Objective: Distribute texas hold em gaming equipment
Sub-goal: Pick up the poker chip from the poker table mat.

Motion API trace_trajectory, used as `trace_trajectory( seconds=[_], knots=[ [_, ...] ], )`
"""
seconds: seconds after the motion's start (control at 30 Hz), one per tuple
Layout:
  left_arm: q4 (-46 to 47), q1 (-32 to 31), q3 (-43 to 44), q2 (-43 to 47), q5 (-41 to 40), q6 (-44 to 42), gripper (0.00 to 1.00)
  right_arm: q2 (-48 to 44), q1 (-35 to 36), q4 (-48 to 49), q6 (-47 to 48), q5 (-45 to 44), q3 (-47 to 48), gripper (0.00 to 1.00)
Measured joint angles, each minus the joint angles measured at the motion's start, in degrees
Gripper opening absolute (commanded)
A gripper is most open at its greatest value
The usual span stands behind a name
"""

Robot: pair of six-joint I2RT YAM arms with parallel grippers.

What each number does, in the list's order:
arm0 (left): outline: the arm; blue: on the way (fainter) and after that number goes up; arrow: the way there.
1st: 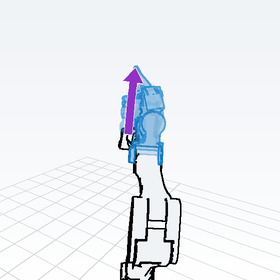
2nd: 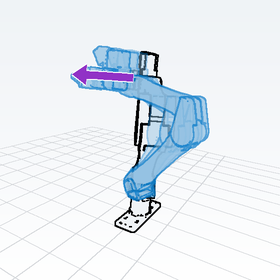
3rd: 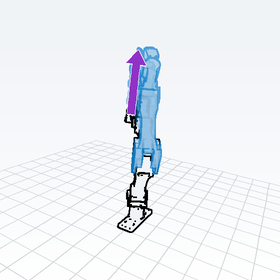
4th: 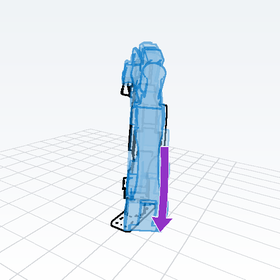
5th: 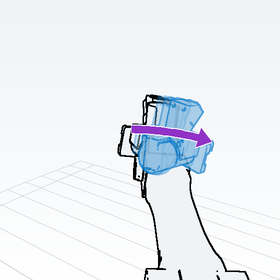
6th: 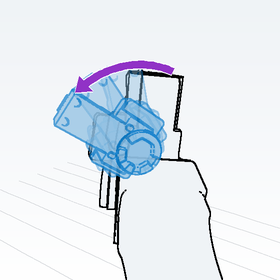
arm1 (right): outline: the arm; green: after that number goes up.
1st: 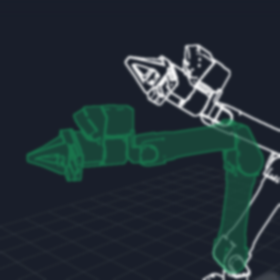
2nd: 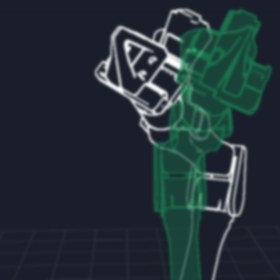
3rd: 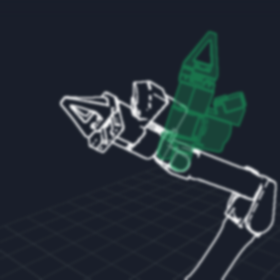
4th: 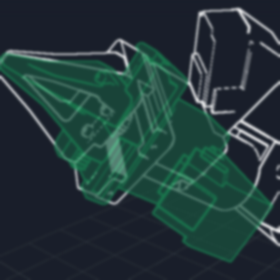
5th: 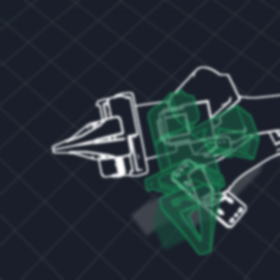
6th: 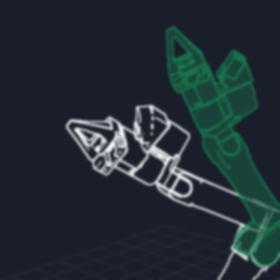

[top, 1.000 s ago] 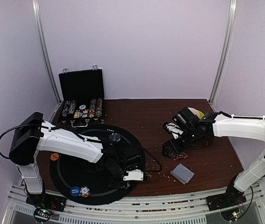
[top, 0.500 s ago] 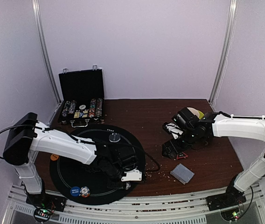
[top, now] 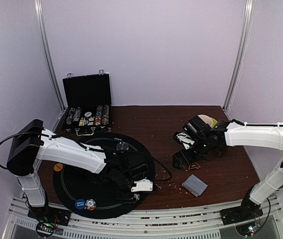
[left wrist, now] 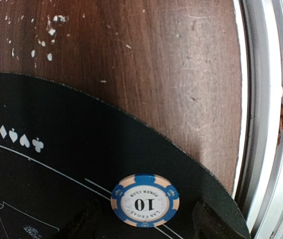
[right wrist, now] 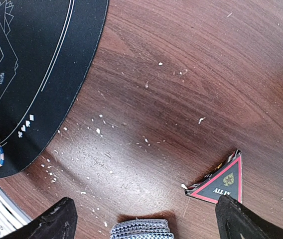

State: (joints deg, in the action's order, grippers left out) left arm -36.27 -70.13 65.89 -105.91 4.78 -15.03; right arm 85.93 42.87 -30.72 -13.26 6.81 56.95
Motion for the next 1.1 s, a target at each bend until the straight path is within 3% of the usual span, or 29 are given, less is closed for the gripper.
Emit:
trace_trajectory(
  seconds=[0.33, 0.6, 1.1],
  knots=[
    [-2.43, -0.63, 2.38, -1.70, -0.90, 0.02, 0.65, 0.00, 0.00, 0.00, -0.04, 0.07, 0.00, 1.00],
    [-3.21, -0.85, 3.74, -2.60, -1.25, -0.57, 0.47, 0.00, 0.00, 0.00, -0.04, 0.09, 0.00, 1.00],
    [-2.75, -0.85, 3.50, -2.27, -1.57, -0.74, 0.39, 0.00, 0.00, -0.02, -0.04, 0.09, 0.00, 1.00]
  ],
)
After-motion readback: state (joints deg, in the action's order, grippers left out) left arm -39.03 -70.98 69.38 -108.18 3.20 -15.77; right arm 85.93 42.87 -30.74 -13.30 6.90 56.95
